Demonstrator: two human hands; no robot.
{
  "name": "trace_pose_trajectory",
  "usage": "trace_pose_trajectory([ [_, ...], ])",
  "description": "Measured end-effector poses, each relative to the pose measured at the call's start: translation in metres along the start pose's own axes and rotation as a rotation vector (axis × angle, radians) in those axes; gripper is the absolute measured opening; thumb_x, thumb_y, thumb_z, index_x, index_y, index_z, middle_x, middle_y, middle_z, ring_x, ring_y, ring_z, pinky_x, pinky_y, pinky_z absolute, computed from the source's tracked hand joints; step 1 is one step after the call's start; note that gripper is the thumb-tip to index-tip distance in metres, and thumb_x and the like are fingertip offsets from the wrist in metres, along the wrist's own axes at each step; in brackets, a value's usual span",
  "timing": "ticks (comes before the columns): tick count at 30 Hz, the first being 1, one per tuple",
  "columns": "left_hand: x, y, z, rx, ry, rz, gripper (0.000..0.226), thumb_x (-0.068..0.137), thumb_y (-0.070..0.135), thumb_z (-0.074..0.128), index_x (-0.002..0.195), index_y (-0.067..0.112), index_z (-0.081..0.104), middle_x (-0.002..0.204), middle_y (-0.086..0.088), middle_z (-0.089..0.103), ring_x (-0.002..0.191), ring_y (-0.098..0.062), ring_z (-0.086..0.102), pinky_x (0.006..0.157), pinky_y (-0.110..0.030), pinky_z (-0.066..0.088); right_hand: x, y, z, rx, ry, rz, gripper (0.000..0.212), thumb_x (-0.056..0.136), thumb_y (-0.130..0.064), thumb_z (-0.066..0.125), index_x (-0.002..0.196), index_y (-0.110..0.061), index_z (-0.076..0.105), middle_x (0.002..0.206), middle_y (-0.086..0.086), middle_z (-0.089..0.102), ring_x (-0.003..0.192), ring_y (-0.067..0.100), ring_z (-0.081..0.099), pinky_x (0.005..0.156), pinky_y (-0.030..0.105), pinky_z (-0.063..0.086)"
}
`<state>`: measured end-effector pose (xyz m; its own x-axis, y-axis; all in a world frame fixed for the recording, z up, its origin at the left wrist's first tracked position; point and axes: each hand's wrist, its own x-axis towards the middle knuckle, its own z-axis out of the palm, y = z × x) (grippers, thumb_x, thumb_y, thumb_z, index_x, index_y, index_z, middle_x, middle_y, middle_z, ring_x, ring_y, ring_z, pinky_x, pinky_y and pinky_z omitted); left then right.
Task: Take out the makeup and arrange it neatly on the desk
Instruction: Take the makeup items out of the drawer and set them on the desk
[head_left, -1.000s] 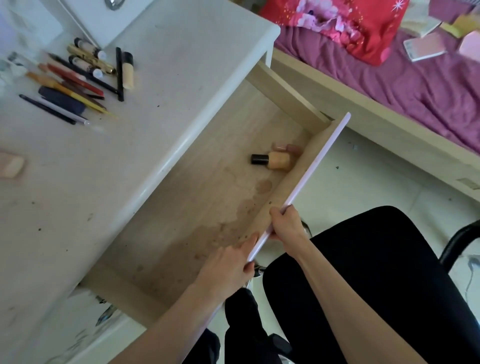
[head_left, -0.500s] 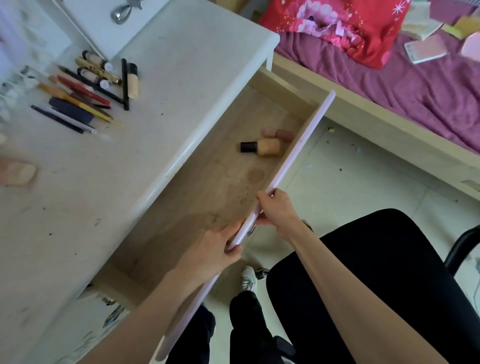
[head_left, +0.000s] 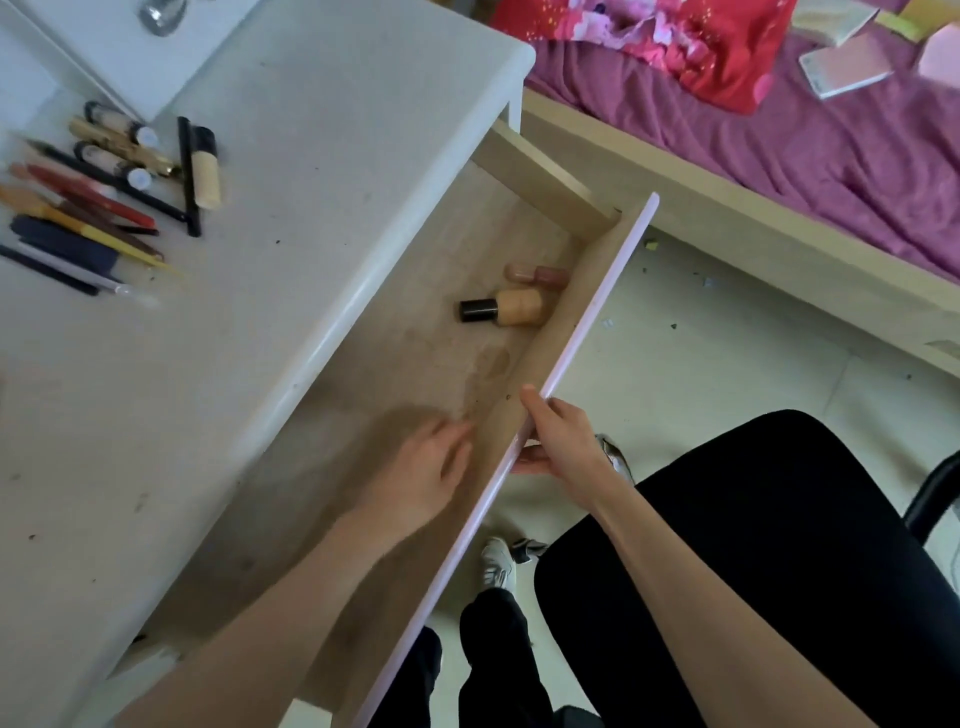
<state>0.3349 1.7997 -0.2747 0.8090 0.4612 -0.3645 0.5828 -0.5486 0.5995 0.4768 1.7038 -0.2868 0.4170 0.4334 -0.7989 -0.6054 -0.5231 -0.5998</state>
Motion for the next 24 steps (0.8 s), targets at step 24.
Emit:
trace_pose_trajectory([
  [24,0.114,0.040,-0.032,0.121,0.274,-0.066,0.048,0.072,0.034,0.069,0.111,0.008,0.060,0.105,-0.012,0.062,0.102,-0.029,0.053,0.082,-0.034,0.041,0.007,-0.018,0.007,-0.087,0.067,0.129,0.059,0.095,-0.056,0.027,0.113,-0.006,0.053,0.092,0.017,0.065,0.087,0.027,0.064,0.071,0.036,0.057],
])
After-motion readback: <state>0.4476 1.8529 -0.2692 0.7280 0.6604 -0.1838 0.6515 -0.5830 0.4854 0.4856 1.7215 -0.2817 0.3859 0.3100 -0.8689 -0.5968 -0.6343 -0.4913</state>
